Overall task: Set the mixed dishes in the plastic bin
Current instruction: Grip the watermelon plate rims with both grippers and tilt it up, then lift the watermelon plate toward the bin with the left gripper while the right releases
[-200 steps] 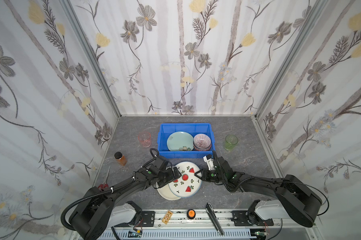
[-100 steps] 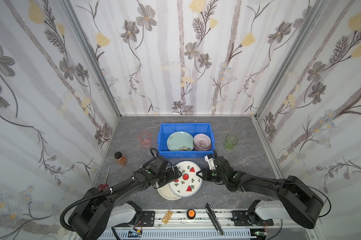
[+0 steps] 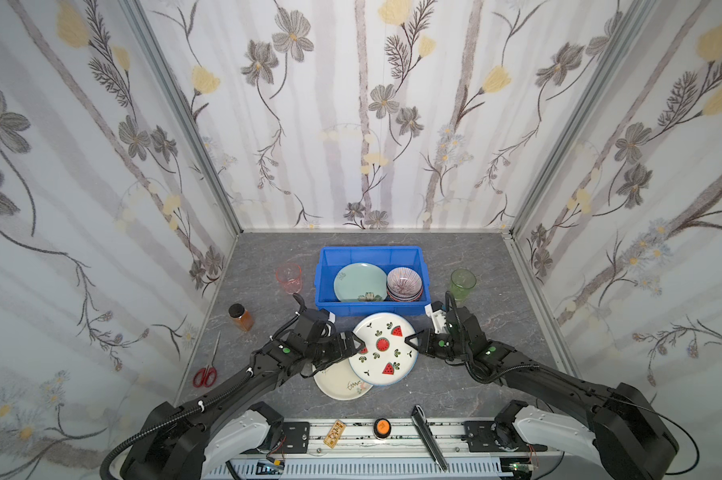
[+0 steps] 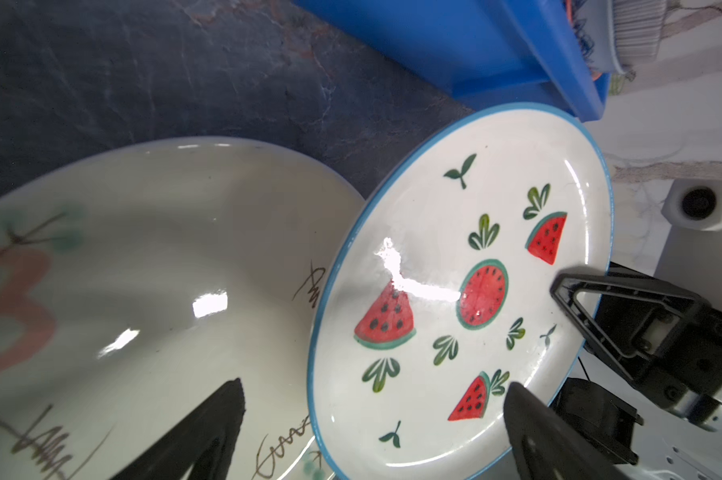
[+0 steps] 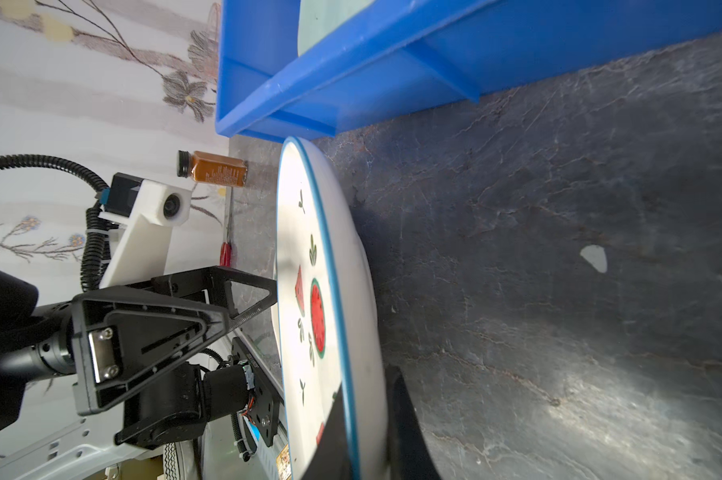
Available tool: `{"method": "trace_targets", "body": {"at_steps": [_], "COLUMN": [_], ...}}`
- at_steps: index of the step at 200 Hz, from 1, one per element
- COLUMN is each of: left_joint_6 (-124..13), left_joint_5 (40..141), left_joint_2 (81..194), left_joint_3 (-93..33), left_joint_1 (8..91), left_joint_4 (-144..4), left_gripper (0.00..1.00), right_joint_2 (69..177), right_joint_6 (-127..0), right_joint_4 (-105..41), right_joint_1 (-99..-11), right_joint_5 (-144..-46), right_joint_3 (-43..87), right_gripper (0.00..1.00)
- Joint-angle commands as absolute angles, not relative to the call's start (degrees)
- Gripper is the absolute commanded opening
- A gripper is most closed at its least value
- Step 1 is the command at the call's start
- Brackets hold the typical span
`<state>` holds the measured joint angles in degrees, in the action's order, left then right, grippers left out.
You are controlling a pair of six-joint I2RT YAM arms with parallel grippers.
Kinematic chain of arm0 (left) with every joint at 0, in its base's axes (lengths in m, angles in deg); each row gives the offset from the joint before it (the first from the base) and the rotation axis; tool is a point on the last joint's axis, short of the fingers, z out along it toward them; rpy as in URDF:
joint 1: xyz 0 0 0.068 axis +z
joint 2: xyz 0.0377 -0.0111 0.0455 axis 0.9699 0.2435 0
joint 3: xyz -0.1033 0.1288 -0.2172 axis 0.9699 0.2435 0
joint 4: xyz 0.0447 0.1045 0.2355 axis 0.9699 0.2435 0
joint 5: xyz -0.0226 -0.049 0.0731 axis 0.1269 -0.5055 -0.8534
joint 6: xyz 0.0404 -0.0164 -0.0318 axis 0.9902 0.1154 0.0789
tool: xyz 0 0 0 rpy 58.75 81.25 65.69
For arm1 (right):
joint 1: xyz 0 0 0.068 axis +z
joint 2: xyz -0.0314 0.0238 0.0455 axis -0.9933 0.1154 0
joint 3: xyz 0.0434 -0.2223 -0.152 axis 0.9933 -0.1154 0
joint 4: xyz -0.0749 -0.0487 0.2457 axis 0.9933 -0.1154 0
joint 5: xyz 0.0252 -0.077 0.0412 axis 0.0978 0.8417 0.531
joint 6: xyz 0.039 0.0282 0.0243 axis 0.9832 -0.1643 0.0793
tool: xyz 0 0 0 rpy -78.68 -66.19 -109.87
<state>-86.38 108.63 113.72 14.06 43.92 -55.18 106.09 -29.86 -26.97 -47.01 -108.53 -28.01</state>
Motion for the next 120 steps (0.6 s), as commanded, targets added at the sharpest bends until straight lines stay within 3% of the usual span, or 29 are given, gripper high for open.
{"method": "trace_targets", "body": {"at_steps": [1, 30, 76, 120], "left_joint_6": [-84.68, -84.99, -86.46, -88.29], "left_joint_5": [114.68, 120.87, 124.70, 124.71], "left_joint_2": [111.11, 107.08, 104.13, 104.28], "left_joint_3": [14.14, 14.37, 15.21, 16.57], "left_joint_1": [45.96, 47.67, 47.87, 47.96], "left_joint_4": [-57.66, -62.06, -67.23, -69.97], "left_gripper": [1.00, 0.99, 0.89, 0.67], "right_joint_2": [102.95, 99.75, 98.37, 99.20], "right_joint_6": [-29.51, -28.61, -26.41, -25.90], "right_joint_4": [-24.87, -25.00, -22.06, -21.00], "right_joint_1": [-49.01, -51.42, -52.37, -52.52], "right_joint_5": [-115.22, -118.96, -122.31, -123.13], "right_joint_3": [-27.45, -27.07, -25.29, -22.99], "right_gripper": [0.00, 0.00, 0.00, 0.00]}}
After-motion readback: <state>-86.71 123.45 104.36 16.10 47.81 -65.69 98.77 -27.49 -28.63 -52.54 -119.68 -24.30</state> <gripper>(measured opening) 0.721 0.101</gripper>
